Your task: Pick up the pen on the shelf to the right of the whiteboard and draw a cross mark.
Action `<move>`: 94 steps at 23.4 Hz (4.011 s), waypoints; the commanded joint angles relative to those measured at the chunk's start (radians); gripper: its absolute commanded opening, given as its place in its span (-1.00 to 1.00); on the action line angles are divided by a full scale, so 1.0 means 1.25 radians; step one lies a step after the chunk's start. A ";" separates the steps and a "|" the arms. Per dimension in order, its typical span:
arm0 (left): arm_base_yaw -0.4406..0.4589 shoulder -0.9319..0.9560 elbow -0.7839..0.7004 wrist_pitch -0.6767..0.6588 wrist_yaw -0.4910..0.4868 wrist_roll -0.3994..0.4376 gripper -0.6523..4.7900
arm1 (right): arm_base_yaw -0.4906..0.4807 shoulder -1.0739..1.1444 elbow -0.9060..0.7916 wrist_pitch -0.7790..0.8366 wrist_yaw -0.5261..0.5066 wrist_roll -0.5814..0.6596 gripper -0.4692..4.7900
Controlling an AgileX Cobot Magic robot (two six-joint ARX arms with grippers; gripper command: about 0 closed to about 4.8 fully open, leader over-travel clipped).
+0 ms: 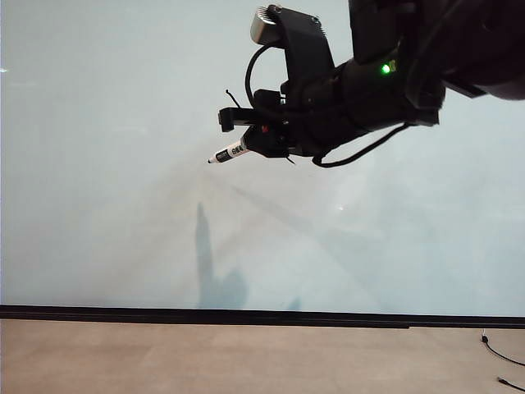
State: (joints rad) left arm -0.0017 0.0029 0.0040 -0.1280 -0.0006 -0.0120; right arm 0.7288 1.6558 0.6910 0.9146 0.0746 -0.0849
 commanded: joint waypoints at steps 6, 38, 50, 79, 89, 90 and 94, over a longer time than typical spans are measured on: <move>0.000 0.000 0.002 0.008 0.003 0.003 -0.78 | -0.038 -0.005 0.084 -0.090 0.004 -0.061 -0.84; 0.000 0.000 0.002 0.007 0.003 0.003 -0.78 | -0.051 -0.250 0.078 -0.277 0.178 -0.164 -0.84; 0.000 0.000 0.002 0.007 0.003 0.003 -0.78 | -0.052 -0.302 0.058 -0.299 0.167 -0.157 -0.84; 0.000 0.000 0.002 0.007 0.003 0.003 -0.78 | 0.032 -0.890 -0.519 -0.310 0.249 -0.126 -0.84; 0.000 0.000 0.002 0.007 0.003 0.003 -0.78 | 0.031 -1.111 -0.552 -0.532 0.259 -0.115 -0.84; 0.000 0.000 0.002 0.008 0.003 0.003 -0.78 | 0.031 -1.130 -0.552 -0.551 0.265 -0.114 -0.84; 0.000 0.000 0.002 0.007 0.003 0.003 -0.78 | 0.031 -1.233 -0.552 -0.652 0.283 -0.108 -0.84</move>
State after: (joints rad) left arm -0.0017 0.0029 0.0040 -0.1280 -0.0002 -0.0124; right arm 0.7685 0.1501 -0.0029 0.1493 0.4160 -0.2295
